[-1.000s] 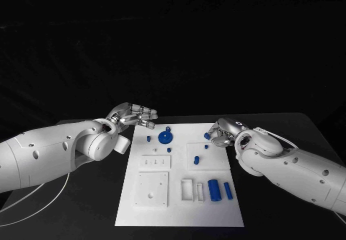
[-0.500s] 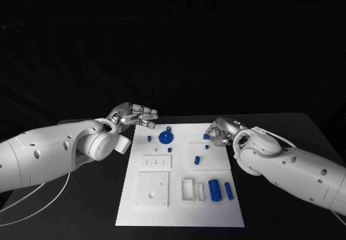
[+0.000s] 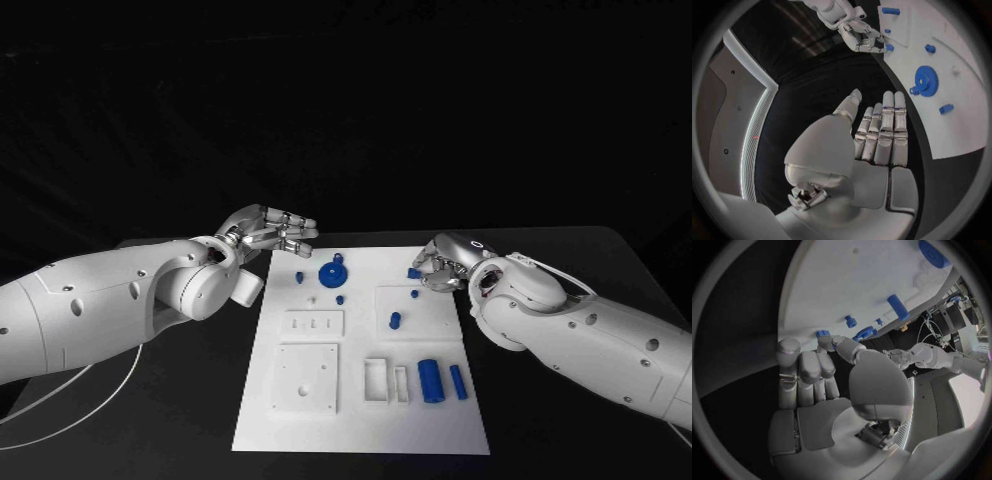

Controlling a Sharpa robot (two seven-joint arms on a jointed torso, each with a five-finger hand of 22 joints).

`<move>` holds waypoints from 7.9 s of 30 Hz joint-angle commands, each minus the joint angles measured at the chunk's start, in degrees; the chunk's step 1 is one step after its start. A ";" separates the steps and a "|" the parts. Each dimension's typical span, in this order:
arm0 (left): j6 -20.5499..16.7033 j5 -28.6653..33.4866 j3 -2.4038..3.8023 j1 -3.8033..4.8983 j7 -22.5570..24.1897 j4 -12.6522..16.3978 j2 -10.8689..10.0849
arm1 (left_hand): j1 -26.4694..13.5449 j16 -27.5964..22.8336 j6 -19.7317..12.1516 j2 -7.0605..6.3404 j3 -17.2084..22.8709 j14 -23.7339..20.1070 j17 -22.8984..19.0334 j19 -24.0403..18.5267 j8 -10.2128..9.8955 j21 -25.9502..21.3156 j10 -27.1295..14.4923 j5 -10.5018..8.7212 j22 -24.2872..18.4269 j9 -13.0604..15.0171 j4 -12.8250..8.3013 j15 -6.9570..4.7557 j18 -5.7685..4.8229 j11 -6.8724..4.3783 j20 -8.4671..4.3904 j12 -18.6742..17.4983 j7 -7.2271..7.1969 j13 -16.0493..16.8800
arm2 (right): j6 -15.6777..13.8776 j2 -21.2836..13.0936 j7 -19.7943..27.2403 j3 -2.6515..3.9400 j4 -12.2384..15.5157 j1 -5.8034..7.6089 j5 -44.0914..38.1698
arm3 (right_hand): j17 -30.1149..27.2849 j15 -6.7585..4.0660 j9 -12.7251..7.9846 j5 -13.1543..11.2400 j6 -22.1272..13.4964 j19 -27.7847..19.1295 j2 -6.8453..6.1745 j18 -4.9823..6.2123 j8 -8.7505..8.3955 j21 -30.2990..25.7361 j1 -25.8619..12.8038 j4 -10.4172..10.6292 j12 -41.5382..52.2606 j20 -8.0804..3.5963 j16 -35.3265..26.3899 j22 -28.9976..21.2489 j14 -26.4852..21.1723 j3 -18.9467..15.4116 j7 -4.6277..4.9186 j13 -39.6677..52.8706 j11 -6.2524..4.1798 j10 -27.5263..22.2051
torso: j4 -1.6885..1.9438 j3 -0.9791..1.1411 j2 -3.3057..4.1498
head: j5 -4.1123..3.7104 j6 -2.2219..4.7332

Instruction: Assemble the parts on the task board

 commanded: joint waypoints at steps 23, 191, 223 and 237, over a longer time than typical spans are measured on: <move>0.89 -0.25 0.03 -0.01 0.28 -0.01 0.18 | -0.20 -0.36 -0.46 -0.05 -0.05 -0.33 -0.08 -0.32 0.14 0.31 -0.39 0.39 0.06 0.02 -0.26 -0.10 0.13 0.10 -0.09 0.20 -0.05 0.08 | -2.55 -0.18 2.67 -0.01 -1.45 -0.03 0.53 | -0.39 0.68 0.15 -35.13 5.56 2.80 1.29 0.36 -0.04 -3.14 6.40 11.01 1.19 0.87 0.35 3.45 0.16 -16.11 -1.42 0.01 0.48 0.49 | -0.01 -0.03 0.01 | -0.14 0.08; 5.68 14.01 -1.15 -0.13 -19.57 10.38 1.92 | -21.10 31.58 15.45 5.73 0.00 12.88 29.17 5.92 0.29 27.73 26.49 4.60 22.51 2.95 6.22 -11.12 -2.18 -11.41 -11.07 21.91 -7.68 3.75 | -19.45 -0.57 5.45 -1.97 14.44 -3.50 -15.98 | -0.42 -0.08 0.25 -36.11 11.28 2.95 4.49 -0.79 0.05 -4.09 9.52 12.00 -1.24 -0.15 -1.35 4.01 0.37 -9.43 -2.81 0.32 -0.79 1.22 | -1.77 1.50 -3.64 | 3.78 0.05; 6.75 14.02 -1.15 -0.23 -19.98 9.89 2.20 | -19.84 33.12 15.50 4.34 0.21 12.95 30.31 6.10 0.44 28.11 26.16 9.69 23.58 11.27 2.85 -11.62 -2.44 -11.97 -11.58 24.20 -8.39 4.87 | -18.15 -0.85 7.63 -2.12 14.91 -3.81 -16.86 | -0.34 0.10 0.23 -36.11 11.02 2.93 4.69 -0.74 0.04 -4.36 11.04 13.57 -1.24 0.05 -1.41 4.17 0.38 -10.40 -2.71 0.35 -0.56 1.10 | -1.79 1.51 -3.56 | 4.00 -0.33; 6.28 13.98 -1.15 -0.34 -19.99 9.92 2.34 | -20.96 36.49 13.94 2.29 -2.37 12.00 30.89 5.55 0.35 29.15 26.41 8.43 25.85 35.85 5.53 -11.97 -2.63 -12.46 -11.95 25.62 -9.50 8.16 | -18.00 -0.70 7.76 -2.18 15.16 -3.82 -17.55 | -0.27 0.10 0.23 -36.11 11.12 2.93 4.65 -0.76 0.04 -4.34 11.51 13.69 -0.97 0.05 -1.37 4.21 0.39 -10.45 -2.71 0.53 -0.58 1.22 | -1.76 1.48 -3.57 | 4.06 -0.41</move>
